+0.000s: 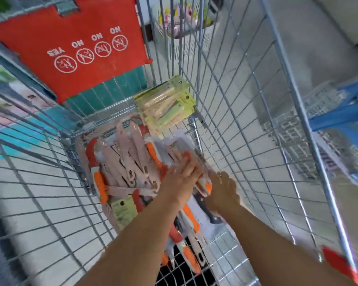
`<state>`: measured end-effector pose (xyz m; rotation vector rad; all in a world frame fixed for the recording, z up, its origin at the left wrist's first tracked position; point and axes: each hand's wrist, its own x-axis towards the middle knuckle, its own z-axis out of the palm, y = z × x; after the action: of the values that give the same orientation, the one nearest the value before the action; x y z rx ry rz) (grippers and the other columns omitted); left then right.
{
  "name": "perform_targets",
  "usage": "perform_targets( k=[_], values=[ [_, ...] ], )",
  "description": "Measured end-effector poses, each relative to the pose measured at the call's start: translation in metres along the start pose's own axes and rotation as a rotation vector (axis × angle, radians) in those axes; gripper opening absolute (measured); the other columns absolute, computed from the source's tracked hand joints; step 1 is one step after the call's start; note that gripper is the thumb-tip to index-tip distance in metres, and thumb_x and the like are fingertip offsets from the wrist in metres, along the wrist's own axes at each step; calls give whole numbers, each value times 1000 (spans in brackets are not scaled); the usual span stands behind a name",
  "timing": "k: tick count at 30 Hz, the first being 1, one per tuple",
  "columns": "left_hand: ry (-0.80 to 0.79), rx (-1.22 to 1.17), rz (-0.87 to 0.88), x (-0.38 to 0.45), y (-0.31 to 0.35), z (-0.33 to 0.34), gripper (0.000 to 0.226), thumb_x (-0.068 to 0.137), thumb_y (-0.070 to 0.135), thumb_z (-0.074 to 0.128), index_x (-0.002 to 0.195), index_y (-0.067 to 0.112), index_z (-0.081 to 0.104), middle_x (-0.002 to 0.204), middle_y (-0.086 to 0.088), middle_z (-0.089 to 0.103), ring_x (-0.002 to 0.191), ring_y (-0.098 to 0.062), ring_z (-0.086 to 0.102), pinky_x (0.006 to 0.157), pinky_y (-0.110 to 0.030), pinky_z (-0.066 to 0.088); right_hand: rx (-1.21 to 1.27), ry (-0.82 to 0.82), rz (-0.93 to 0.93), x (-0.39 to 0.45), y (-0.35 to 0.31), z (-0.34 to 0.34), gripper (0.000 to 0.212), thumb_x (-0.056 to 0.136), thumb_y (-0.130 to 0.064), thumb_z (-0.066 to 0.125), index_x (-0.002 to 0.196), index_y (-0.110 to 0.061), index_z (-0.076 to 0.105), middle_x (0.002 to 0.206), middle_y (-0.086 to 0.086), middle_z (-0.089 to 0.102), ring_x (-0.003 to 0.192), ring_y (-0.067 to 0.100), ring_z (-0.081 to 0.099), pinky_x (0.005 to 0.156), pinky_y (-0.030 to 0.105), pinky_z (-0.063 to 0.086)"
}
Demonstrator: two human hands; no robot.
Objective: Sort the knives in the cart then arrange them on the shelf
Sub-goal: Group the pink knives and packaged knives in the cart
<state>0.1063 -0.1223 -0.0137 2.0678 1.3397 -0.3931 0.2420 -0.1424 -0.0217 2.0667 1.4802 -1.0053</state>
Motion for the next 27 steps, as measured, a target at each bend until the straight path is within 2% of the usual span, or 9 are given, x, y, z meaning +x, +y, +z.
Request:
perform_targets(
  k=[2,5,9,12,17,20,23,25,27],
  values=[
    [-34,60,36,1,10,4,68,95,1,38,153,21,9,161,0,-6,147,-21,-8,117,-47,14,-28,2,-73,-3,8,9,81,84,-22,65,146,-33,12,154,2,9,142,31,11,111,42,26],
    [-114,123,39,-2,17,15,69,96,5,38,153,22,4,161,2,-6,147,-21,-9,115,-48,17,-29,58,-101,-11,10,10,64,84,-25,62,139,-27,28,141,1,30,132,31,29,104,40,33],
    [-101,129,49,-23,7,26,64,93,0,41,150,22,20,160,1,0,147,-24,-7,114,-47,22,-7,137,12,-22,13,8,65,84,-11,57,141,-29,32,139,3,38,127,29,37,104,40,36],
    [-113,139,-27,-43,-5,32,64,93,-2,36,150,23,21,160,2,3,147,-26,-4,117,-49,14,23,104,99,-23,23,11,63,80,-9,63,136,-17,35,135,10,40,125,31,39,103,41,40],
    [6,177,-141,-58,-5,36,56,89,8,42,142,21,35,143,-5,35,136,-28,29,112,-46,24,-146,114,113,-22,36,8,53,84,-11,64,130,-9,37,133,15,42,123,32,45,96,38,46],
    [16,158,-192,-58,5,34,52,88,7,44,140,15,39,137,-9,39,131,-28,33,110,-46,27,-172,116,42,-24,39,0,41,88,-10,61,125,-8,43,124,14,48,111,30,56,87,37,52],
    [172,-35,-223,-56,14,33,59,88,4,47,143,16,31,144,-8,33,134,-26,30,110,-39,28,-201,196,-109,-30,23,-13,32,90,-7,58,121,-11,53,113,10,53,97,26,62,79,32,53],
    [276,-141,-221,-53,20,30,67,86,3,50,146,17,24,149,-7,27,138,-24,26,112,-36,27,-156,190,-264,-35,5,-18,22,94,-15,54,115,-13,59,108,10,57,96,28,63,78,33,51],
    [339,-192,-224,-51,24,28,70,84,0,52,145,16,23,149,-7,23,137,-24,25,111,-34,29,-39,96,-419,-37,-11,-15,20,97,-23,48,106,-12,62,108,10,62,102,30,61,78,33,47]
  ],
)
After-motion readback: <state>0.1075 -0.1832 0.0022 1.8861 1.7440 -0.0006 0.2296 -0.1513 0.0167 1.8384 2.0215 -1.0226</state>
